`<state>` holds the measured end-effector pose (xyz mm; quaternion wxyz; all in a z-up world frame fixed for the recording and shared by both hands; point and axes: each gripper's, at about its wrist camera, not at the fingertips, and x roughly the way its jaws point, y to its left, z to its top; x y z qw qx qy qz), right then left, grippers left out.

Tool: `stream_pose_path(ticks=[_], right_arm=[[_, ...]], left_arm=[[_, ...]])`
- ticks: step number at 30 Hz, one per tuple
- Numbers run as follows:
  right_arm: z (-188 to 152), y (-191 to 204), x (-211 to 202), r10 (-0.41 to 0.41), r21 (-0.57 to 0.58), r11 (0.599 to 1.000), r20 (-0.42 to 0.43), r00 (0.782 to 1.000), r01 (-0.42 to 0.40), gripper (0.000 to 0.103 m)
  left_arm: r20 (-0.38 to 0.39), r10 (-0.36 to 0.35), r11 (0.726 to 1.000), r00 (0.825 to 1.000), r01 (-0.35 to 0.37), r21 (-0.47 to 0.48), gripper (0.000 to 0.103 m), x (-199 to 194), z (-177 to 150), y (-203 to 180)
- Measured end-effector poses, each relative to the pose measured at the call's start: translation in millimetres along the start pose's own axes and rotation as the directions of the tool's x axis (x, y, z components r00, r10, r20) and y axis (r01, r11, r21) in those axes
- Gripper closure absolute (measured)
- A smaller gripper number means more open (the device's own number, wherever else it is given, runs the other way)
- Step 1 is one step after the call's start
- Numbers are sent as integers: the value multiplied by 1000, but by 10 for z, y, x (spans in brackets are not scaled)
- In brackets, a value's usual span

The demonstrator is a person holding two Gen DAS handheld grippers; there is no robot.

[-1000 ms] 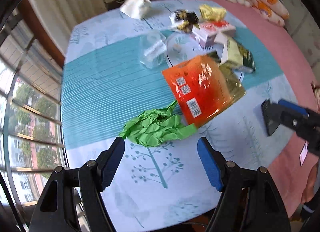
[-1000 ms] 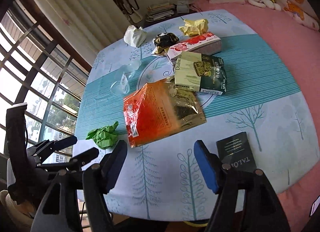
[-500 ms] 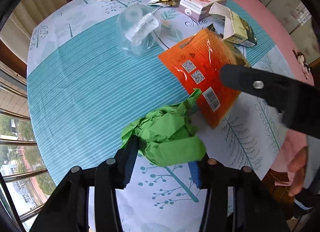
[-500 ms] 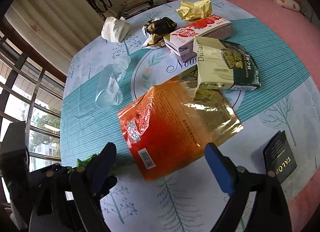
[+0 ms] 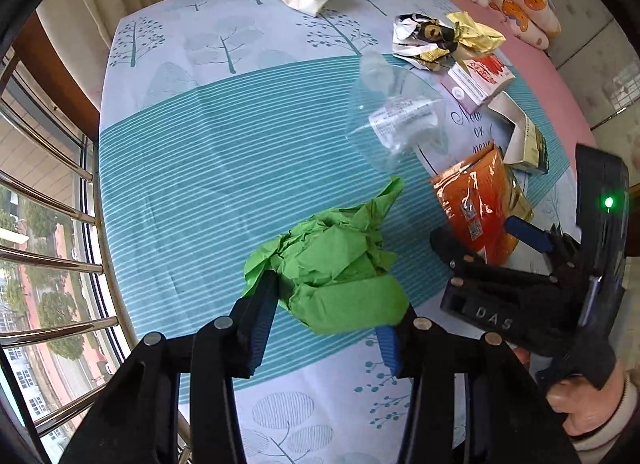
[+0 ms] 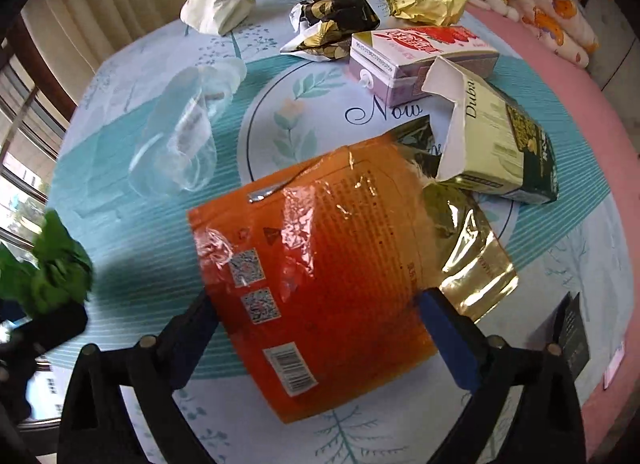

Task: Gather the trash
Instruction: 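Grasp the green crumpled paper with the left tool while the right tool grasps the orange snack bag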

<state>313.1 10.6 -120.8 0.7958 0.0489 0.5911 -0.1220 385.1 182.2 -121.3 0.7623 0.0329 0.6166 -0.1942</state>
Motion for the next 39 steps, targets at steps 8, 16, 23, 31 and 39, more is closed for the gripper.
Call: stream_pose_path(ticks=[8,16,23,31,39], right_arm=[[-32,-137,-95,14,53,998,51,999,-17,19],[-121,-286,-223,70,83,994,98,993,-78,66],[-302,-422,-420,157,43,985,150,976,-165,84],[-536,-622,-897,272,-68,962,223,936,-263,85],[-895,-1110,-1406,425,-215,901,276,862,-376,85]], left_arm=[[-12,-22,999,1000,22,30,59,25,20,-22],[-18,-48,996,999,49,74,59,64,21,-225],[1,-63,992,998,62,113,59,30,-72,-462],[49,-58,993,997,52,105,59,-174,-298,-763],[147,-8,999,989,1,42,59,-510,-801,-1313]])
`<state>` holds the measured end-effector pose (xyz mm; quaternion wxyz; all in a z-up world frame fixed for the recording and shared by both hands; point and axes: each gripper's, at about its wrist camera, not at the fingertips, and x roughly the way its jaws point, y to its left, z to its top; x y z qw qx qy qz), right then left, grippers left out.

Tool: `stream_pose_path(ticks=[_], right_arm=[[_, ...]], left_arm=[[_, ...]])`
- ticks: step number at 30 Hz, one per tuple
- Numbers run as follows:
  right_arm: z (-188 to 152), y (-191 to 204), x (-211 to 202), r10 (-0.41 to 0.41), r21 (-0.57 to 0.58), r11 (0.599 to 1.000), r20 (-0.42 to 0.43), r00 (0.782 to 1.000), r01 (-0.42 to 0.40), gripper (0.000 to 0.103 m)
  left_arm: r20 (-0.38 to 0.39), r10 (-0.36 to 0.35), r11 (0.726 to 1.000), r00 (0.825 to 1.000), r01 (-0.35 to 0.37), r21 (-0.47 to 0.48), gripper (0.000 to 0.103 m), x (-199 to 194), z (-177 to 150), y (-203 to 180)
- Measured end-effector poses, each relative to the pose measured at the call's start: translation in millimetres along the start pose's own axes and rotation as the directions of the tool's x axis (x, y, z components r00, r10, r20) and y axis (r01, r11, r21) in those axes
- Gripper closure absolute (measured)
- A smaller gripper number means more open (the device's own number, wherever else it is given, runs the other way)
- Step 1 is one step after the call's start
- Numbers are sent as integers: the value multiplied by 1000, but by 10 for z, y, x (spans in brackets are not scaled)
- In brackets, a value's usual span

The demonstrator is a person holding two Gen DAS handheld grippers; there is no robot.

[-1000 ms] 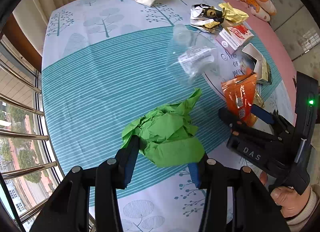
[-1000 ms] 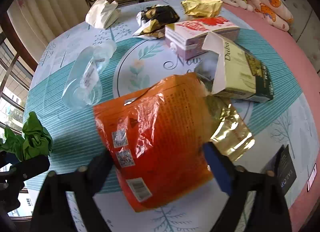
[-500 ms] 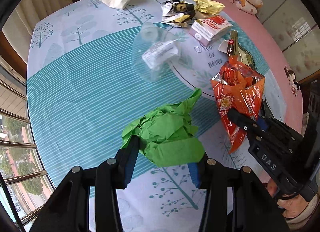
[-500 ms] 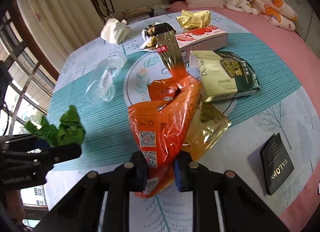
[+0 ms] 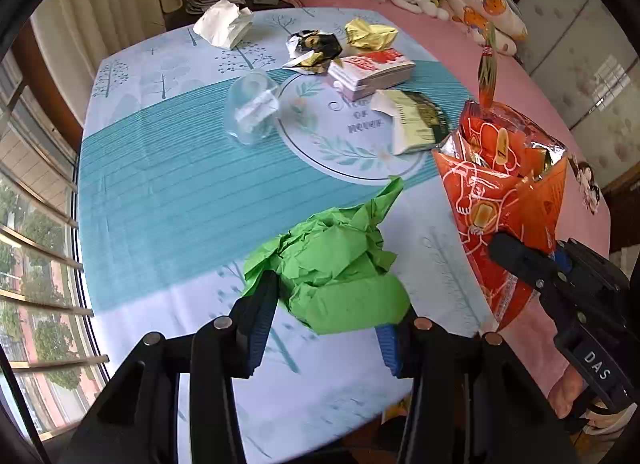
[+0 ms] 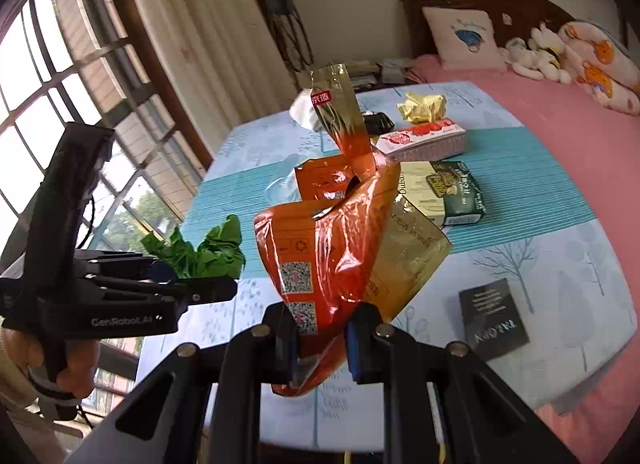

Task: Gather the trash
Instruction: 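Grasp the green crumpled paper with the left tool while the right tool grasps the orange snack bag, then carry both items over the yellow-rimmed bin and open both tools to drop them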

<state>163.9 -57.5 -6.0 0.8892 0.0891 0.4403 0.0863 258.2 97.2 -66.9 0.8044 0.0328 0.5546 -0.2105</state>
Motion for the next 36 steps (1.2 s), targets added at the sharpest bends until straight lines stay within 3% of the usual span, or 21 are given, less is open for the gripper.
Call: stream_pose_path(ticks=[9,14,20,27,32,36], right_arm=[[-561,-599,-874,106,-113,988,11,994,-104,85],[-915,-881,-1209,131,-129,983,-27,991,-134,85],[-1291,-1060,-1284,154,-87,983,-93,984,-162,85],[-1852,-1122,-947,152,-34,986,-206,967,-163,85],[-2495,-1124,-370,134,-27,988,-328,935,-151,85],[-2957,-1194,141,105,-13,993,-372,923,-118,85]], left_arm=[[56,38,984,998,-28,-177,59,-290,-788,-1011],[46,59,979,997,-49,-196,59,-341,-1145,-1528],[-9,89,980,996,-89,-178,58,-281,-1525,-1837],[-122,66,976,990,-90,-200,58,250,-1927,-1764],[-220,61,969,974,-110,-220,58,969,-2274,-1562],[-263,53,965,963,-117,-235,58,1582,-2508,-1357]])
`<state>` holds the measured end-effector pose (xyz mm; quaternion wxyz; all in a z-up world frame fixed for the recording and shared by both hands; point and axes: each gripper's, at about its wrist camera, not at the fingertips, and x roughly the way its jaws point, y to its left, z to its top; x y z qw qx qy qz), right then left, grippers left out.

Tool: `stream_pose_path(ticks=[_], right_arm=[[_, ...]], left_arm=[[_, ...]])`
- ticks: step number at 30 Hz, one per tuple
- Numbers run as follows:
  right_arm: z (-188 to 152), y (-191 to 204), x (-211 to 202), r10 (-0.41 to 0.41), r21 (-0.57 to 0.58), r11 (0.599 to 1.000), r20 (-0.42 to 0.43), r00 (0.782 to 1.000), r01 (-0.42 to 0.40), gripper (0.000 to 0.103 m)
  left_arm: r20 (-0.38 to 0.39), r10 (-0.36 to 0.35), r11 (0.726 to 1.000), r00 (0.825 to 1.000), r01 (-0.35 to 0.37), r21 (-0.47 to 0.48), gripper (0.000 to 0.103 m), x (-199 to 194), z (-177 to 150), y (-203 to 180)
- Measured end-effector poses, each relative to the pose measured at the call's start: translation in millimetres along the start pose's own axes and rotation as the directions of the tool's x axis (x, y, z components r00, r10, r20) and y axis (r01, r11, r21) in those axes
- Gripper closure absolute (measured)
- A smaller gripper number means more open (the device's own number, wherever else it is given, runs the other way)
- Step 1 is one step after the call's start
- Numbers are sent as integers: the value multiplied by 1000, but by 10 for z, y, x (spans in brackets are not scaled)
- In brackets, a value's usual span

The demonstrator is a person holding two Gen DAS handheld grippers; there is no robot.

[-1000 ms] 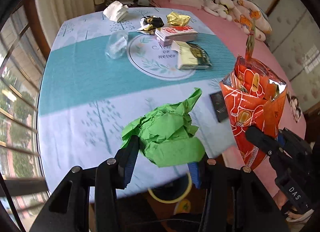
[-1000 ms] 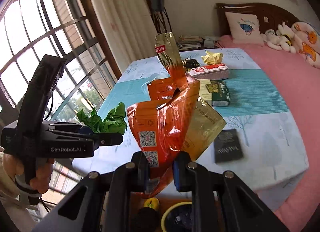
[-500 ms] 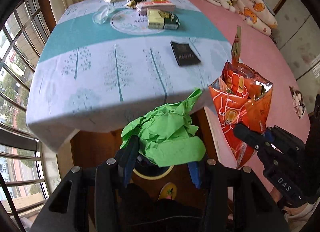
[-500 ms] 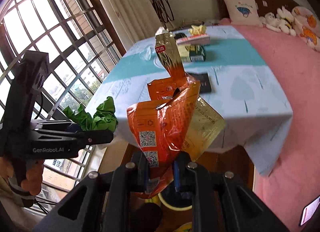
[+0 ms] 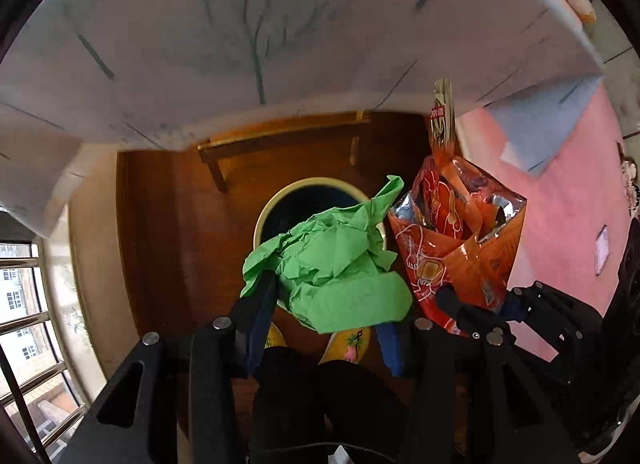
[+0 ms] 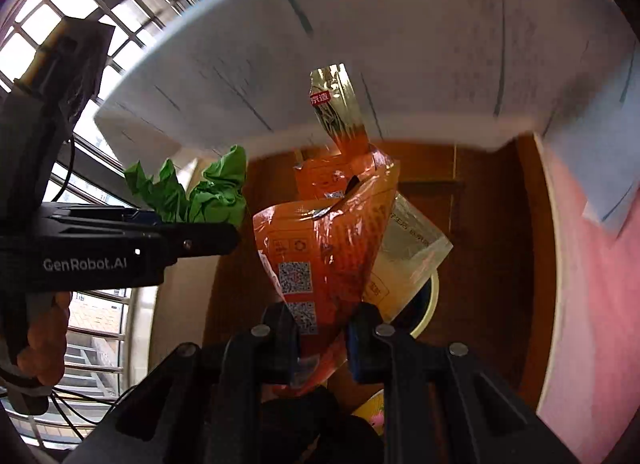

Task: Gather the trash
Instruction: 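Carry both items over the yellow-rimmed bin and open both tools to drop them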

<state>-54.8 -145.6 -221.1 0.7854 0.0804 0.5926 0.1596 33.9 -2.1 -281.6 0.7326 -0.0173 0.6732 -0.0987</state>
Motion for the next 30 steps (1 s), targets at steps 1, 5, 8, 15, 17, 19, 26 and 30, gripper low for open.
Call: stream_pose_path(ticks=[1,5,8,15,17,19,26,30], right_arm=[[-33,-33,120,-5,4,1000,-3,1000,5,85],[-177,-231,776,-20,32,999,-6,1000,20,85],[-240,-361,1216,-32,33,999,4,999,31,85],[-385,-619,1962,-61,52,997,25,998,59,82],[-411,-678,2095,-54,58,997,32,998,52,81],[-473,-756,2210,-51,56,997,40,998,48,81],[-552,-812,2509,-60,26,998,7,998,60,63],[-588,-808,2543,-91,3,996,-10,996,91,47]], left_arm=[[-8,1,1000,1000,-1,-3,58,202,2,48],[-21,4,1000,1000,-4,-20,58,859,33,176],[-24,10,1000,1000,-11,-29,58,1312,79,245],[-25,10,1000,1000,-10,-26,57,2042,71,391],[-24,12,1000,1000,-12,-14,56,2184,58,398],[-23,18,1000,1000,-18,-2,56,2311,45,404],[-8,32,998,999,-31,48,43,2582,-1,406],[-11,34,997,999,-33,65,33,2615,-26,391]])
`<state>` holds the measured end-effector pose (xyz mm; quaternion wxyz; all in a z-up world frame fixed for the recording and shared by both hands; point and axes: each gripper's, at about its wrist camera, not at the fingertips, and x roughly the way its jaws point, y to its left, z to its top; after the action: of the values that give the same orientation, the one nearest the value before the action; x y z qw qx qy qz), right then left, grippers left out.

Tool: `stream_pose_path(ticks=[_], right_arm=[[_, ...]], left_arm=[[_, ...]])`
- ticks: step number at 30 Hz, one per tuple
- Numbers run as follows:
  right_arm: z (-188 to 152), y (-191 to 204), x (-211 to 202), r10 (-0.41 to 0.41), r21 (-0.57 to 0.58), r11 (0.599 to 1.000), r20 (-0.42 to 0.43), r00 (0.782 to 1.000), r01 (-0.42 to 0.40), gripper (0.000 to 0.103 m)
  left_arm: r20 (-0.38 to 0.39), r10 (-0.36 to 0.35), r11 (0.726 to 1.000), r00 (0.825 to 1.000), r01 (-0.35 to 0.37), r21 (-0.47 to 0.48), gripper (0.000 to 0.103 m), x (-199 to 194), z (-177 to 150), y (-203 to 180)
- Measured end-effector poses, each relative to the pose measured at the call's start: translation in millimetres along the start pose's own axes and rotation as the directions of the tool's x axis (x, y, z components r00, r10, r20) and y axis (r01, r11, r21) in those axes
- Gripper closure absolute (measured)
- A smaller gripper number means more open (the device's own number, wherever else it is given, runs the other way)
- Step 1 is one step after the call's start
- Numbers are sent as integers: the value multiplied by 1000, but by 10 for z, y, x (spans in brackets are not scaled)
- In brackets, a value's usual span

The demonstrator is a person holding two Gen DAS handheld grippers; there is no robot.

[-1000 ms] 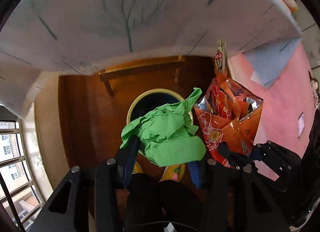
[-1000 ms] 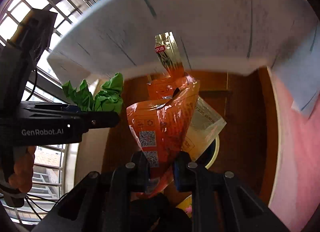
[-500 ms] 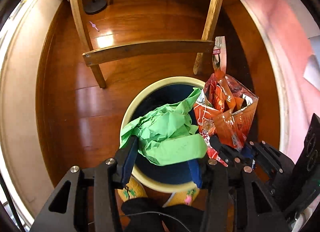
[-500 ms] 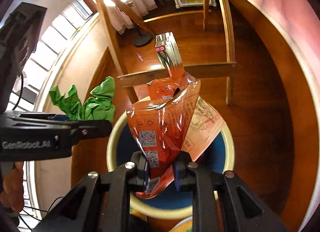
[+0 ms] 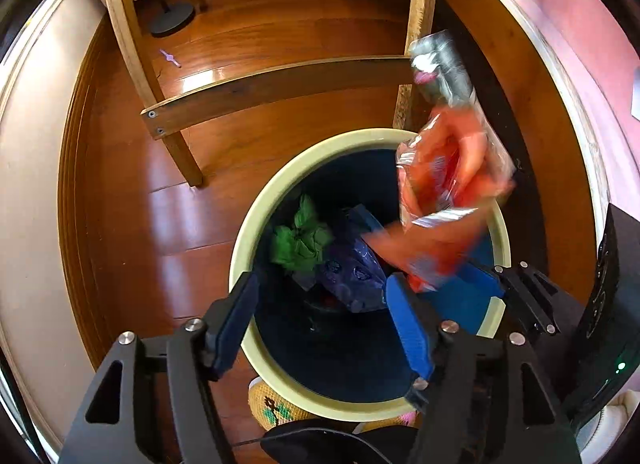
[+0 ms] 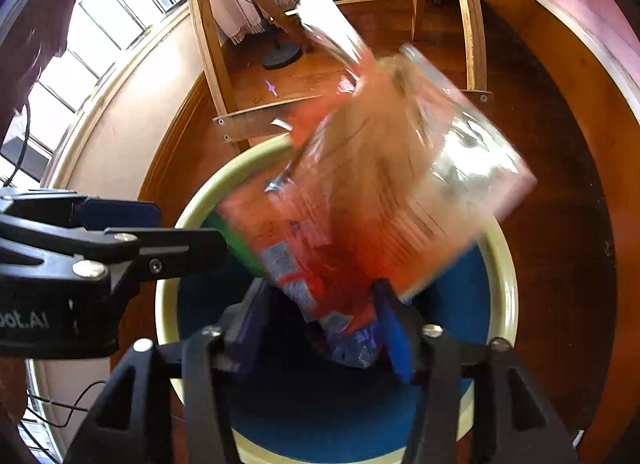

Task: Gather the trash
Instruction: 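Carry both items over the yellow-rimmed bin and open both tools to drop them, then raise both tools back toward the table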

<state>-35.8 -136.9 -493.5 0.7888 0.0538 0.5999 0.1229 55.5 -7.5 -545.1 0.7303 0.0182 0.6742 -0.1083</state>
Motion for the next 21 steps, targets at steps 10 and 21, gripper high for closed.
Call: stream_pose_path(ticks=[10,21], right_arm=[[-190,51,-43,-5,-2,1000,-28,1000,5,47],[110,271,-941,-87,67,994,7,996,86,47]], left_arm=[[14,22,1000,1000,-22,1,26,-85,22,63],[64,21,1000,998,-20,-19,20,-1152,-57,81]])
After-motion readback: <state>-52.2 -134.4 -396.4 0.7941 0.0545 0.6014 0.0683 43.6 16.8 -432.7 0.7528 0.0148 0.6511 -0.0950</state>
